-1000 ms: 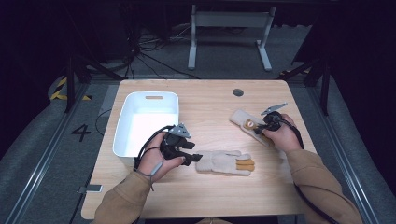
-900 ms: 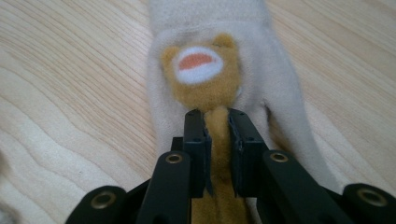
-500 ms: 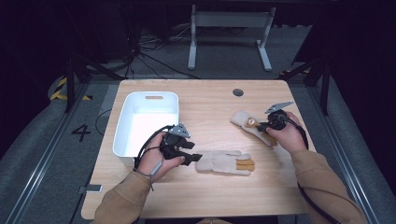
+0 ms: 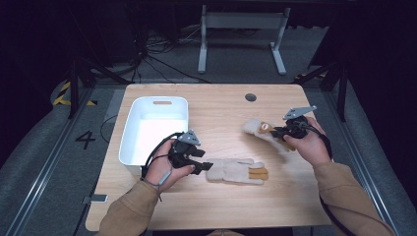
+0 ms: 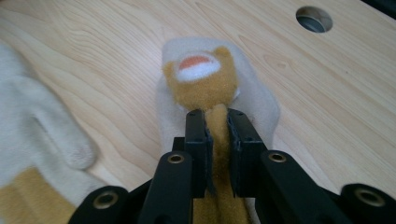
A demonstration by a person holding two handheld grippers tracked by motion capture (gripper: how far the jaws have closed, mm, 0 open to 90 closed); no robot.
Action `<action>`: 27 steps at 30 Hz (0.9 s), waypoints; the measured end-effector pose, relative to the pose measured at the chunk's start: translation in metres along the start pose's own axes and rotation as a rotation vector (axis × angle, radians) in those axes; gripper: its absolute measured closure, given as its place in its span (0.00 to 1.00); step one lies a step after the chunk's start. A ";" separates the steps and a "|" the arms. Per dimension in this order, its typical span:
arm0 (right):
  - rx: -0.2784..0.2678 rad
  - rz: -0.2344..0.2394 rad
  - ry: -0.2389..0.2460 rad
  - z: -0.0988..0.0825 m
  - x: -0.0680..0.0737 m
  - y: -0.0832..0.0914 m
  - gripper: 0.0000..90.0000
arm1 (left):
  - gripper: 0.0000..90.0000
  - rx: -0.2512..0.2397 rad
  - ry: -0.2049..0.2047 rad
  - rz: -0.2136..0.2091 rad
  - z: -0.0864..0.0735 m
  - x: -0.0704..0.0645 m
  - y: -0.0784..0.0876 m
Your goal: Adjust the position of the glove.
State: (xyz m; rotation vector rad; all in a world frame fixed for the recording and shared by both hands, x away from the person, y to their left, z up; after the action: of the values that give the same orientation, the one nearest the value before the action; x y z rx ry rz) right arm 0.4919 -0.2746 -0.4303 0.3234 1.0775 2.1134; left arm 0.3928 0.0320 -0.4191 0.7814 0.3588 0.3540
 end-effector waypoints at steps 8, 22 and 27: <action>-0.037 0.035 0.042 0.008 0.021 0.019 0.89 | 0.51 0.004 0.000 -0.004 0.000 -0.001 -0.001; -0.102 0.156 0.133 0.021 0.071 0.033 0.89 | 0.51 0.002 0.000 -0.002 0.000 -0.001 0.000; -0.110 0.207 0.164 0.020 0.088 0.029 0.89 | 0.51 0.000 0.001 -0.001 0.000 -0.001 0.001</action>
State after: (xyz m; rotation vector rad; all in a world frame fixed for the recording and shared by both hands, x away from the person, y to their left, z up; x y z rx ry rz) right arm 0.4263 -0.2114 -0.4038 0.2197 1.0526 2.4084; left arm 0.3917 0.0327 -0.4180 0.7813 0.3602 0.3537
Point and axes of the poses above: each handheld gripper's, and its own axes: y roughly backward along the jaws, z roughly out of its top, x roughly to its left, the point moved 7 cm from there along -y, roughly forward along the jaws, and after that the axes turned 4 degrees about x, right-handed, at the moved point
